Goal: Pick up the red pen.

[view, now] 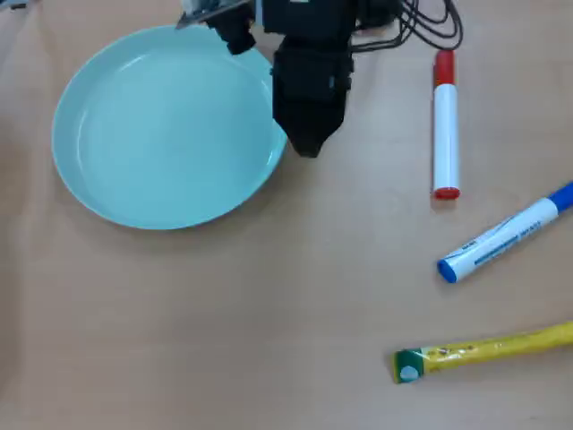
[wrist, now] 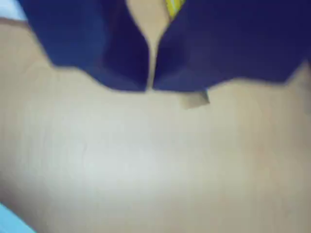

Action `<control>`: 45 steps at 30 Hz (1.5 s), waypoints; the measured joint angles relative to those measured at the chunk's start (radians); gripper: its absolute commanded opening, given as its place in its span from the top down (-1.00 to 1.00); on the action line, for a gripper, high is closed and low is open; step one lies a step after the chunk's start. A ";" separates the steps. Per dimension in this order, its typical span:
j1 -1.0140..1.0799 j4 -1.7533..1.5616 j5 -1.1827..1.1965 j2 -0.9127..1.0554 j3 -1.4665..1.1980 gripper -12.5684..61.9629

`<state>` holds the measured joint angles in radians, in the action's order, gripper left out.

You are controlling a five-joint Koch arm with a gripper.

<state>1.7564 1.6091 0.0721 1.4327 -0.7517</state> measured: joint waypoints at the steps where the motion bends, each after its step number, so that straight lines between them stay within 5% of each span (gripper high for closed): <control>1: 0.000 -0.002 0.000 0.000 0.000 0.84; 15: -0.025 0.155 0.000 0.000 0.000 0.72; 22: -0.245 0.155 -0.023 0.015 -0.210 0.70; 30: -0.347 0.057 -0.291 0.192 -0.495 0.26; 39: -0.497 0.035 -0.531 0.249 -0.733 0.13; 45: -0.558 0.035 -0.739 0.301 -0.819 -0.28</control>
<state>1.1980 1.6444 -0.6673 1.7334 -1.5708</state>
